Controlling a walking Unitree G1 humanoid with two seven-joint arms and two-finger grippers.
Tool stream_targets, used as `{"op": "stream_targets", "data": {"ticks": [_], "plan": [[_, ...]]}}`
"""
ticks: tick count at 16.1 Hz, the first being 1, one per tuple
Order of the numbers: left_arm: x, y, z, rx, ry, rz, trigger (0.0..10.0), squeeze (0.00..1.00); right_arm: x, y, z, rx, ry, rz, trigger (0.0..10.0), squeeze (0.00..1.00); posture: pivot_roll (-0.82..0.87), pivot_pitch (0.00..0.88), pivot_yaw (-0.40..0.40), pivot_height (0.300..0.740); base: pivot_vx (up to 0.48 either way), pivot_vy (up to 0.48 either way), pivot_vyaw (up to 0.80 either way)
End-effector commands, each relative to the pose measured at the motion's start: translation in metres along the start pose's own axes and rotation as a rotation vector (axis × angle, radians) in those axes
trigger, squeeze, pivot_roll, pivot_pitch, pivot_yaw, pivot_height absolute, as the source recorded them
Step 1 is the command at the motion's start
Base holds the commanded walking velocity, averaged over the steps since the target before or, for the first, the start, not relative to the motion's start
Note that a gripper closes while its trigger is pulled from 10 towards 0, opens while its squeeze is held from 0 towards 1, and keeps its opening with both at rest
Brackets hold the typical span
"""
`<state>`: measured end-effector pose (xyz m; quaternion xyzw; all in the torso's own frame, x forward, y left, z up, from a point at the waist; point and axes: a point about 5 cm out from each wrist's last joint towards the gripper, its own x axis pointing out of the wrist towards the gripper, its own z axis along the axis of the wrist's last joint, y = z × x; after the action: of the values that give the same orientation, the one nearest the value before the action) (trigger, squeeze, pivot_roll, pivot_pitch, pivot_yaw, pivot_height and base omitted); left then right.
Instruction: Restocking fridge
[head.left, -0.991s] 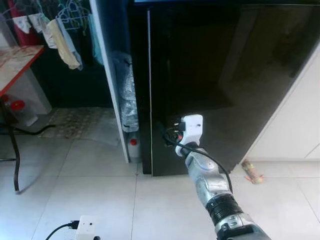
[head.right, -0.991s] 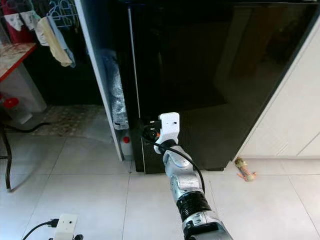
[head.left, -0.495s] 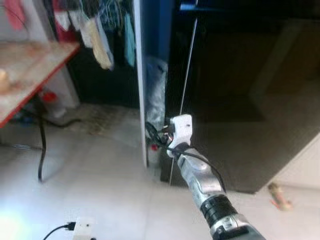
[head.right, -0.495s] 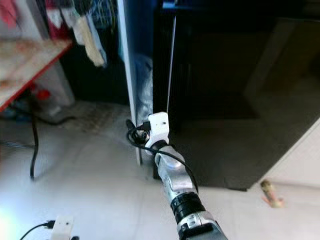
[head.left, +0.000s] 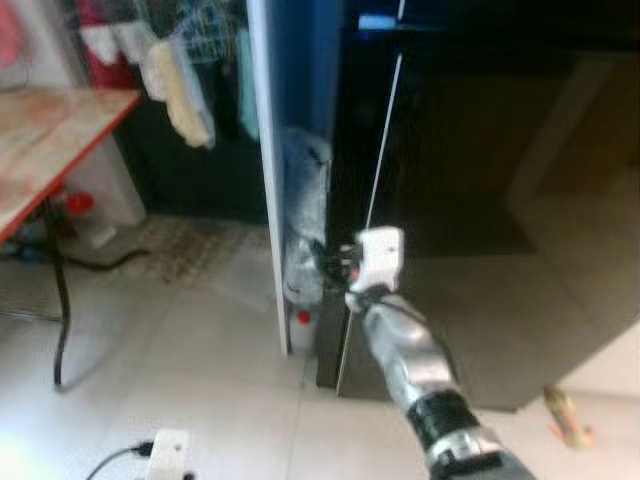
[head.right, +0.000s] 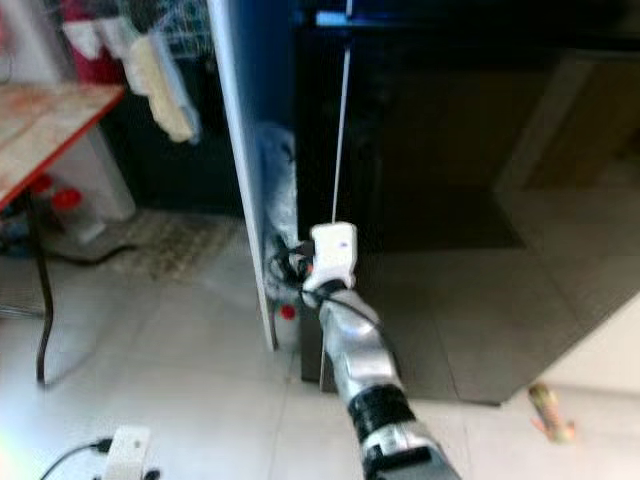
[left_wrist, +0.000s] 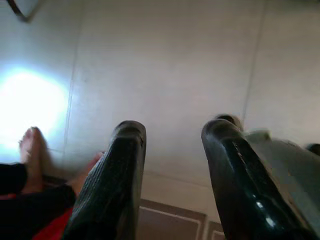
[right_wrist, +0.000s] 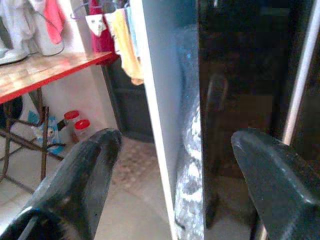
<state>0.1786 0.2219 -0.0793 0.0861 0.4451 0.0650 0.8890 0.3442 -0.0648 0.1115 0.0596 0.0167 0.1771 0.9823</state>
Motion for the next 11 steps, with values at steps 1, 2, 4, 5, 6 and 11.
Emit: {"op": "stream_targets", "data": {"ticks": [1, 2, 4, 5, 6, 11], "plan": [[-0.001, -0.005, -0.006, 0.014, 0.022, -0.011, 10.0, 0.00, -0.002, -0.012, 0.003, -0.017, -0.013, -0.055, 10.0, 0.00, -0.15, 0.000, 0.005, 0.740, 0.000, 0.000, 0.00], [-0.001, -0.005, -0.006, 0.014, 0.022, -0.012, 10.0, 0.00, -0.003, -0.015, 0.003, -0.027, -0.019, -0.081, 10.0, 0.00, -0.15, 0.000, 0.004, 0.740, 0.000, 0.000, 0.00], [-0.001, -0.006, -0.005, 0.015, 0.020, -0.014, 10.0, 0.00, -0.007, -0.022, 0.003, -0.029, -0.035, -0.142, 10.0, 0.00, -0.15, 0.000, 0.004, 0.740, 0.000, 0.000, 0.00], [-0.001, -0.006, -0.005, 0.016, 0.019, -0.015, 10.0, 0.00, -0.009, -0.024, 0.003, -0.031, -0.040, -0.160, 10.0, 0.00, -0.15, 0.000, 0.005, 0.740, 0.000, 0.000, 0.00], [-0.001, -0.007, -0.005, 0.020, 0.018, -0.018, 10.0, 0.00, -0.012, -0.027, 0.002, -0.039, -0.046, -0.196, 10.0, 0.00, -0.16, 0.000, 0.008, 0.740, 0.000, 0.000, 0.00], [-0.001, -0.008, -0.003, 0.020, 0.008, -0.020, 10.0, 0.00, -0.005, -0.029, 0.011, -0.040, -0.072, -0.223, 10.0, 0.00, -0.15, 0.000, 0.007, 0.740, 0.000, 0.000, 0.00]]}}
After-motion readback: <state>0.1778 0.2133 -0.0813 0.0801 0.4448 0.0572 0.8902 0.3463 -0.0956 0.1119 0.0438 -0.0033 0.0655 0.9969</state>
